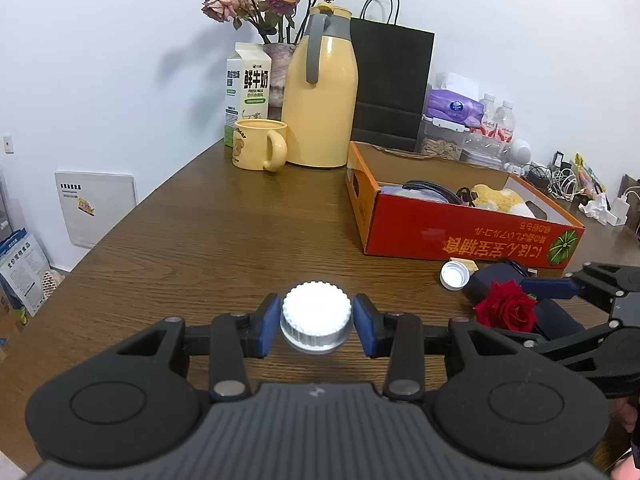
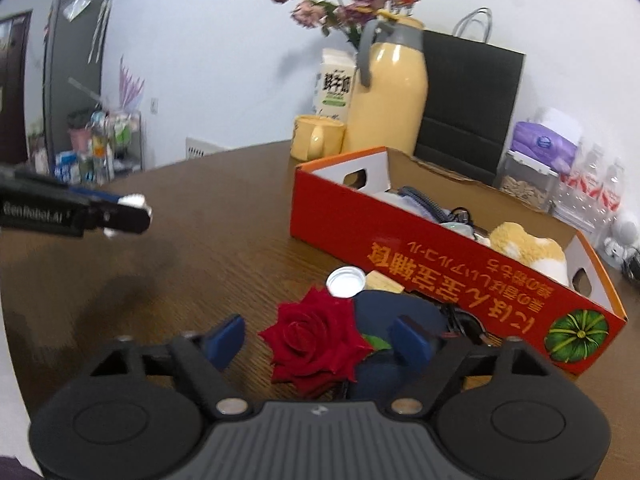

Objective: Organize objects
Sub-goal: 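Grasp the red rose with the right tool while the left tool holds the ridged cap, then carry the white ridged cap and red rose toward the box with both tools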

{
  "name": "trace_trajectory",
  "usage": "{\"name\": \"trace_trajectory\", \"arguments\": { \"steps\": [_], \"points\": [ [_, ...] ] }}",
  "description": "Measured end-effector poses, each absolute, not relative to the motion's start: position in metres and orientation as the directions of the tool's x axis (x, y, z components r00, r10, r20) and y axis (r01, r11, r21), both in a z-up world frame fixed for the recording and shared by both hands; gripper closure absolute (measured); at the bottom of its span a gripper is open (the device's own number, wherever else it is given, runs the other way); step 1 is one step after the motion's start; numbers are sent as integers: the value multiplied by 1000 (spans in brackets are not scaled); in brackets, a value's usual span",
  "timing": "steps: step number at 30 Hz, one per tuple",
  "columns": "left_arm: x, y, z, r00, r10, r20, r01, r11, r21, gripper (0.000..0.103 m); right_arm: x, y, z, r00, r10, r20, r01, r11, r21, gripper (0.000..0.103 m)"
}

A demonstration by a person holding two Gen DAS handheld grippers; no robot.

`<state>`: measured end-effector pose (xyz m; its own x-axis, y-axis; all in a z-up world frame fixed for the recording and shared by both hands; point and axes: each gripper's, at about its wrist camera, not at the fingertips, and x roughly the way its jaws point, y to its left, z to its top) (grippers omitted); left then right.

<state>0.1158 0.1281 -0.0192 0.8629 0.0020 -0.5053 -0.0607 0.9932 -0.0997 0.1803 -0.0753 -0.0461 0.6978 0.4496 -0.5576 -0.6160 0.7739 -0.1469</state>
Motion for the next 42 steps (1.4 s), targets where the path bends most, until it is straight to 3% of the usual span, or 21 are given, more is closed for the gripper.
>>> {"name": "trace_trajectory", "arguments": {
  "steps": [2, 4, 10, 24, 35, 42],
  "points": [
    [117, 128, -19, 862, 0, -507, -58, 993, -100, 63, 178, -74, -48, 706, 443, -553, -620, 764, -178, 39],
    [119, 127, -19, 862, -4, -507, -54, 993, -100, 63, 177, -74, -48, 701, 454, -550, -633, 751, -187, 59],
    [125, 119, -17, 864, -19, -503, -35, 995, -97, 63, 179, -79, -46, 686, 480, -547, -651, 741, -166, 73],
    [157, 74, 14, 893, -101, -439, 68, 993, -92, 63, 195, -109, -11, 698, 555, -452, -645, 762, -61, 76],
    [219, 23, 44, 907, -182, -380, 167, 983, -71, 63, 244, -145, 28, 795, 498, -346, -551, 832, -70, 76],
    [276, 2, 47, 902, -194, -386, 182, 981, -67, 63, 298, -157, 35, 825, 454, -335, -499, 865, -56, 76]
  ]
}}
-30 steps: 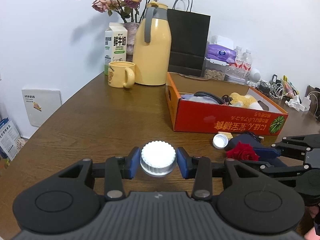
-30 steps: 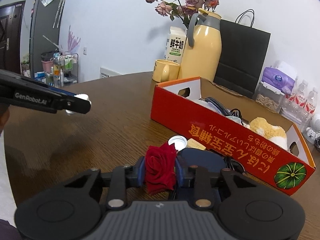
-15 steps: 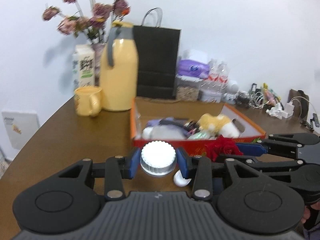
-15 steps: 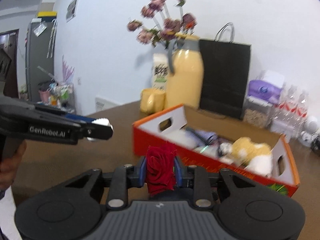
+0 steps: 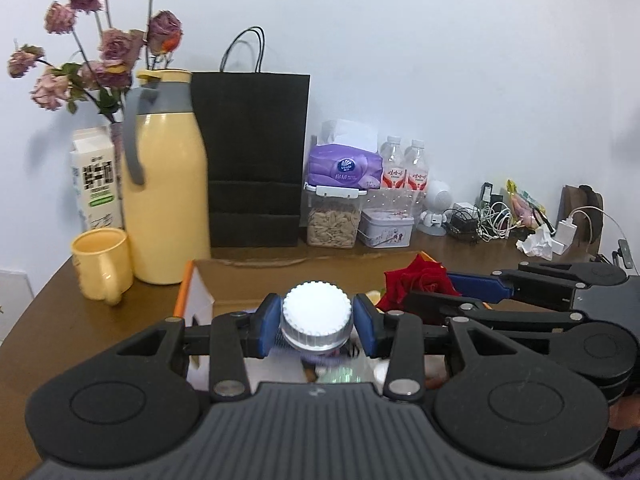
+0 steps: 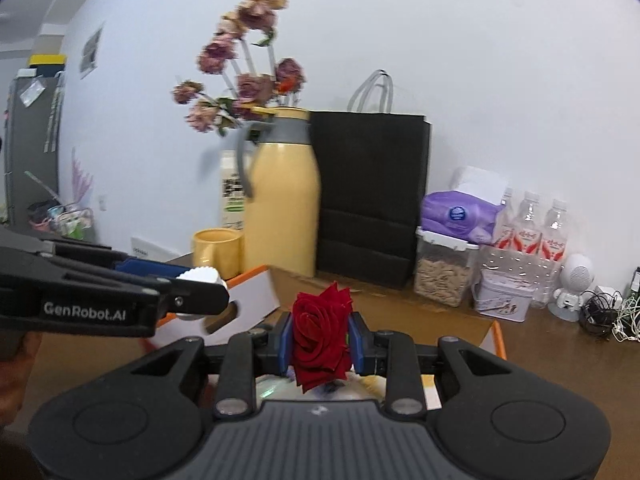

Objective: Organize objects
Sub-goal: 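Carry the white ridged cap and red rose toward the box with both tools, then lower the cap and rose into the box while opening both tools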

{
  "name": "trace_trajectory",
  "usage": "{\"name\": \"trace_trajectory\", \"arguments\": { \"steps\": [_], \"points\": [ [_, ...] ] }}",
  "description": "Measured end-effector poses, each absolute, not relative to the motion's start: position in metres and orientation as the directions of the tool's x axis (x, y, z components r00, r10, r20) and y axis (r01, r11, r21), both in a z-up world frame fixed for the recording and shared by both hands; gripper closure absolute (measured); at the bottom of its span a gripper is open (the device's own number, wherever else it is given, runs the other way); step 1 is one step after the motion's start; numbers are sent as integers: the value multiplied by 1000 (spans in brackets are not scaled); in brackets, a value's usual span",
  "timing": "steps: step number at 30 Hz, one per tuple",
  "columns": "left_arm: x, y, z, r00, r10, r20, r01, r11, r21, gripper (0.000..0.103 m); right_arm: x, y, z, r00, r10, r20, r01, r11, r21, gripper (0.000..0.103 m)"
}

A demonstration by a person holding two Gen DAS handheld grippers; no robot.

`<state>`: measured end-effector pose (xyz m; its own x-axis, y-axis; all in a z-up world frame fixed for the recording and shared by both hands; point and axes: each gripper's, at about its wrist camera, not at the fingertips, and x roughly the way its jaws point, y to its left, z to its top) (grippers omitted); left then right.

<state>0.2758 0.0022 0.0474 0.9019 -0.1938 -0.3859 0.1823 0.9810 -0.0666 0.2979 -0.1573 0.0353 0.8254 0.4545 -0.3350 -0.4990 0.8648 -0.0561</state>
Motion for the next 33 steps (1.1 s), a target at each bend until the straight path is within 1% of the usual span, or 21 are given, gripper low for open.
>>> {"name": "trace_trajectory", "arguments": {
  "steps": [7, 10, 15, 20, 21, 22, 23, 24, 25, 26, 27, 28, 29, 30, 31, 33],
  "points": [
    [337, -6, 30, 894, -168, -416, 152, 986, -71, 63, 349, -168, 13, 834, 404, -375, -438, 899, -5, 76],
    [356, -3, 15, 868, -171, -467, 147, 985, -87, 63, 360, -177, -2, 826, 382, -414, -413, 910, 16, 76],
    [366, -1, 0, 844, -168, -509, 145, 986, -86, 63, 372, -180, -16, 813, 365, -454, -398, 917, 24, 76],
    [365, -2, -4, 846, -154, -511, 139, 988, -68, 62, 371, -179, -19, 812, 361, -458, -398, 917, 17, 74],
    [364, -2, -3, 851, -148, -504, 134, 989, -64, 60, 369, -179, -19, 813, 359, -458, -396, 918, 16, 70],
    [363, -2, -1, 855, -146, -497, 133, 989, -62, 51, 369, -179, -19, 816, 354, -457, -391, 920, 15, 67],
    [362, -2, 0, 859, -141, -492, 128, 990, -60, 45, 368, -179, -19, 820, 348, -454, -385, 923, 13, 65],
    [361, -2, 1, 865, -129, -486, 117, 992, -56, 29, 368, -180, -19, 821, 345, -455, -381, 924, 12, 61],
    [359, -2, 3, 872, -119, -474, 108, 993, -51, 18, 368, -180, -18, 823, 343, -453, -379, 925, 13, 51],
    [357, -1, 5, 880, -112, -461, 102, 994, -47, 14, 367, -180, -18, 826, 340, -449, -375, 927, 12, 44],
    [356, -1, 6, 886, -107, -451, 96, 994, -47, 3, 367, -181, -17, 831, 334, -444, -369, 929, 9, 33],
    [355, 0, 8, 891, -106, -442, 94, 994, -51, 0, 366, -181, -16, 836, 332, -437, -365, 931, 7, 24],
    [353, 0, 10, 896, -103, -432, 88, 995, -54, 0, 365, -182, -15, 840, 329, -431, -362, 932, 7, 19],
    [353, 1, 11, 897, -103, -430, 87, 995, -56, 0, 364, -183, -14, 846, 322, -426, -354, 935, 4, 7],
    [352, 1, 12, 897, -104, -429, 88, 995, -57, 0, 364, -183, -13, 850, 314, -423, -346, 938, 2, 0],
    [353, 1, 13, 898, -104, -427, 87, 994, -61, 0, 363, -185, -12, 855, 305, -419, -334, 943, 5, 0]
  ]
}}
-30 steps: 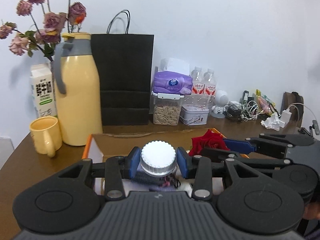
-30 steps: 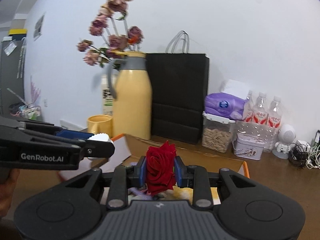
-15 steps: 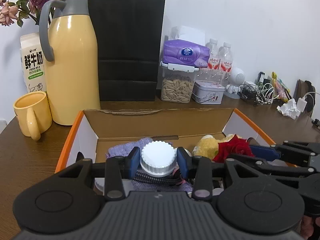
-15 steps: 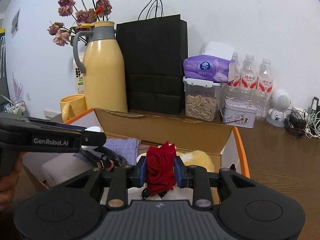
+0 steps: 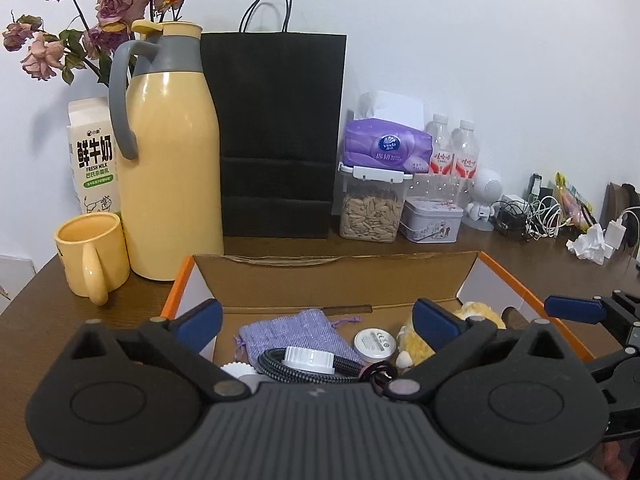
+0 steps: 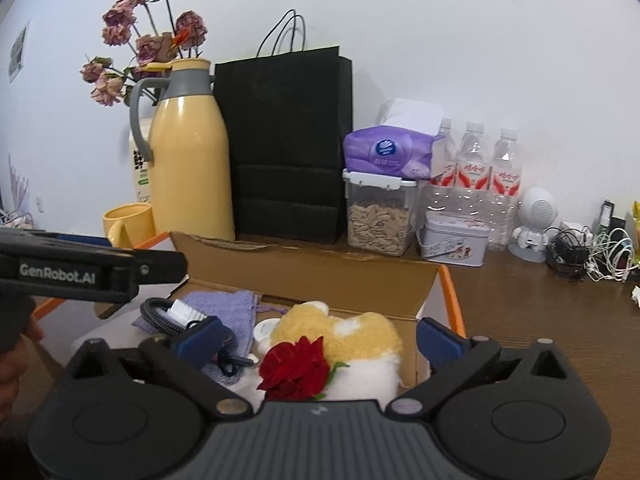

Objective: Organize objects
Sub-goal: 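Lower the cap and rose into the box while opening both tools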

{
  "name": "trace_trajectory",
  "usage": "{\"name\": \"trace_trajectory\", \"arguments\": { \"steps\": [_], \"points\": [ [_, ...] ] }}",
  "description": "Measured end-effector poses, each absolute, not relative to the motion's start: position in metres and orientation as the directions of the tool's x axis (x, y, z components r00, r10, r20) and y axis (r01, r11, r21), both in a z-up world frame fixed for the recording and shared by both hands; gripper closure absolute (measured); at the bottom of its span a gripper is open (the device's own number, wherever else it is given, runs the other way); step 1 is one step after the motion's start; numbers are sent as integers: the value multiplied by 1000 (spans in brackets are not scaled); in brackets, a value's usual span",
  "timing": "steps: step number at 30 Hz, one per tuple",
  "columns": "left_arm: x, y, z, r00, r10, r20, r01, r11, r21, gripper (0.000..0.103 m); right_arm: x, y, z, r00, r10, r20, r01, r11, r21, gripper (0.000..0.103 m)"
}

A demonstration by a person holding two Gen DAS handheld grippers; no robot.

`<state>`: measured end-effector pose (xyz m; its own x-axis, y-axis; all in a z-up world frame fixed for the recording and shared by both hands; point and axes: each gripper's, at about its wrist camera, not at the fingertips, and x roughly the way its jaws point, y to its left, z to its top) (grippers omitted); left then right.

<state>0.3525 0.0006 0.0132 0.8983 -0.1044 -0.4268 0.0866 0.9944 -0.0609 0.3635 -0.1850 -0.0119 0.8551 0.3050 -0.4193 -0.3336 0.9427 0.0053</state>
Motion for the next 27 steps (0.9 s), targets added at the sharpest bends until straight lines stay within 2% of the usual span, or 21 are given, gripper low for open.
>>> {"name": "trace_trajectory", "arguments": {
  "steps": [11, 19, 27],
  "points": [
    [342, -2, 21, 908, -98, -407, 83, 995, -55, 0, 359, -189, -6, 863, 294, -412, -322, 947, 1, 0],
    [308, 5, 34, 917, -92, -388, 73, 995, -62, 0, 335, -186, 9, 875, 285, -392, -324, 946, -34, 0],
    [271, 19, 39, 911, -72, -405, 48, 997, -67, 0, 294, -184, 17, 862, 309, -401, -347, 938, -24, 0]
  ]
}}
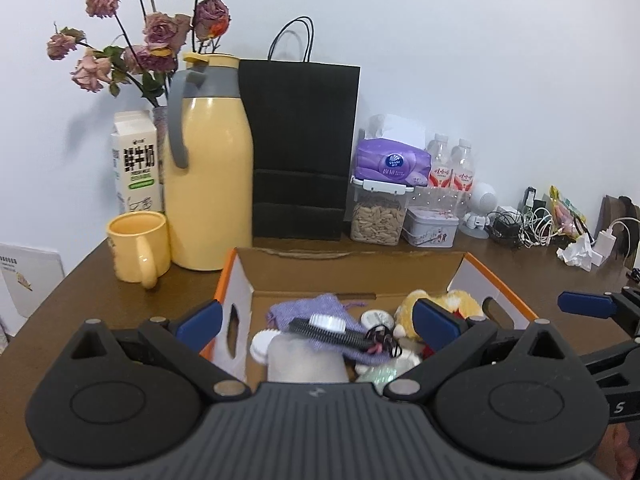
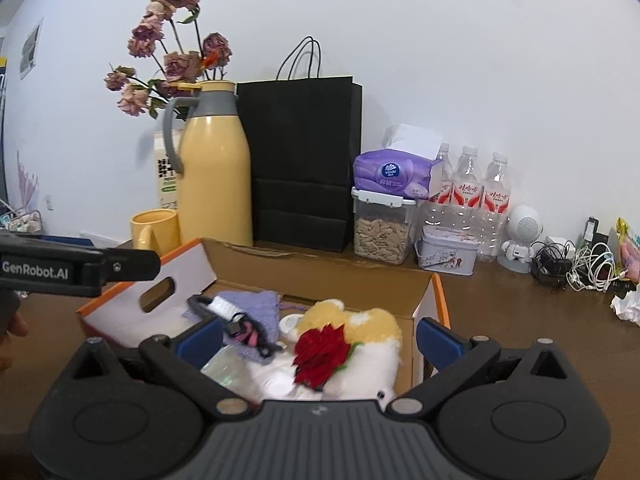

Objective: Organize objects
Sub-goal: 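Lower the cap and rose into the box while opening both tools, then withdraw both tools from the box toward the remaining table items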

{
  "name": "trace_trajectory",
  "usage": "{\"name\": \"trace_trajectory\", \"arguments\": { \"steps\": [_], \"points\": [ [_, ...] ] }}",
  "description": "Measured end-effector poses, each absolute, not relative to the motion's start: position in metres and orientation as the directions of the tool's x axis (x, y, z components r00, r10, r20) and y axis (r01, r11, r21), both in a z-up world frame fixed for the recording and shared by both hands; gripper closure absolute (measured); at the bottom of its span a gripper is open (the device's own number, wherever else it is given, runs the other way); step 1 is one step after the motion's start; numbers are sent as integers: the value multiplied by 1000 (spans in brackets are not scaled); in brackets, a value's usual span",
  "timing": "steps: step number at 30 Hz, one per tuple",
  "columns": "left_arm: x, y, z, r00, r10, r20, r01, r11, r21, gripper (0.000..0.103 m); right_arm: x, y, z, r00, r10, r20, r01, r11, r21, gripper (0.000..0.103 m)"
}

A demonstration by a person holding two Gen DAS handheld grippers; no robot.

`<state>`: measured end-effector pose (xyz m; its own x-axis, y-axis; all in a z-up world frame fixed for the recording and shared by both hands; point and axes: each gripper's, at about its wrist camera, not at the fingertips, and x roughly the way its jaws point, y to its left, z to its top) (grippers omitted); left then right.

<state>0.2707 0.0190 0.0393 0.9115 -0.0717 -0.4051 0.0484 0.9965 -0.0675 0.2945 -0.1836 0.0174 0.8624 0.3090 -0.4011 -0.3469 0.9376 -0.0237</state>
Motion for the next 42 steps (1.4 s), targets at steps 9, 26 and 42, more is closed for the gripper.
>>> {"name": "trace_trajectory", "arguments": {
  "steps": [9, 26, 42],
  "points": [
    [223, 33, 39, 906, -51, -421, 30, 998, -56, 0, 242, -183, 18, 843, 331, -423, -376, 926, -25, 0],
    [162, 71, 15, 871, 1, -492, -30, 998, -51, 0, 192, -170, -15, 754, 363, -547, -434, 901, -1, 0],
    [157, 84, -5, 853, -22, -521, -45, 992, -117, 0, 217, -133, -57, 622, 385, -682, -480, 876, 57, 0]
  ]
}}
